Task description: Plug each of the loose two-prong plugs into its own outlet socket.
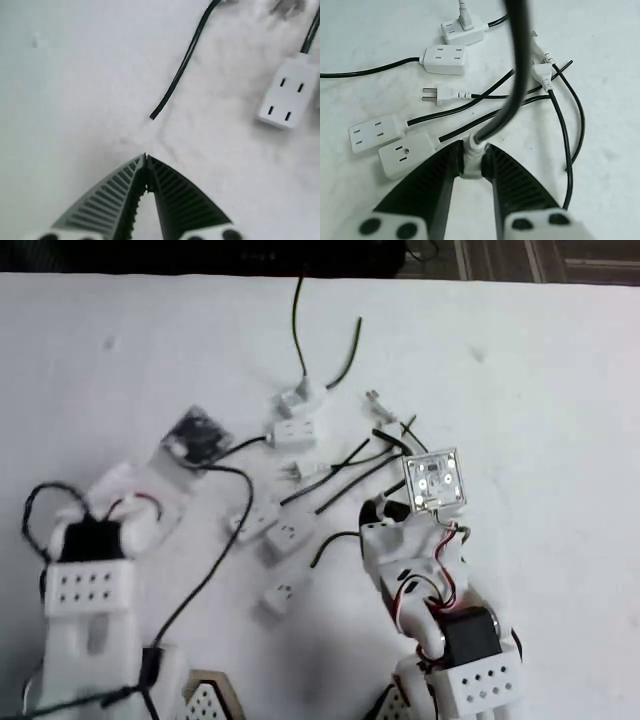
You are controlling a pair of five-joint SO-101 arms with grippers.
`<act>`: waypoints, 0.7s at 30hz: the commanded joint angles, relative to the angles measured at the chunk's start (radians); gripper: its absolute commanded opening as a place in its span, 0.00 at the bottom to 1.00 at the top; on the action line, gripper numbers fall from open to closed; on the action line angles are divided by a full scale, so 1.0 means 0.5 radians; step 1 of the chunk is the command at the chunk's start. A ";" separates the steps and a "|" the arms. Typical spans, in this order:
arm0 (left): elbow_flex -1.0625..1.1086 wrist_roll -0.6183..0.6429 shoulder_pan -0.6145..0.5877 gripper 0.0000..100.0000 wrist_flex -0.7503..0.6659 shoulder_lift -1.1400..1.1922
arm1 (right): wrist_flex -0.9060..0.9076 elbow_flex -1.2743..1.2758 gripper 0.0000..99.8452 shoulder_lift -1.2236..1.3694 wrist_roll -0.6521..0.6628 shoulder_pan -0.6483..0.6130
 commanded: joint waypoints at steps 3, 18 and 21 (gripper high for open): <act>0.295 0.018 -0.354 0.02 0.006 -0.468 | 0.072 -0.104 0.02 0.014 0.006 -0.253; 1.089 0.466 -0.741 0.02 0.028 -1.450 | 0.063 -0.669 0.02 0.950 -0.012 -0.833; 1.148 0.466 -0.760 0.02 0.117 -1.597 | -0.087 -0.755 0.02 1.257 -0.055 -0.910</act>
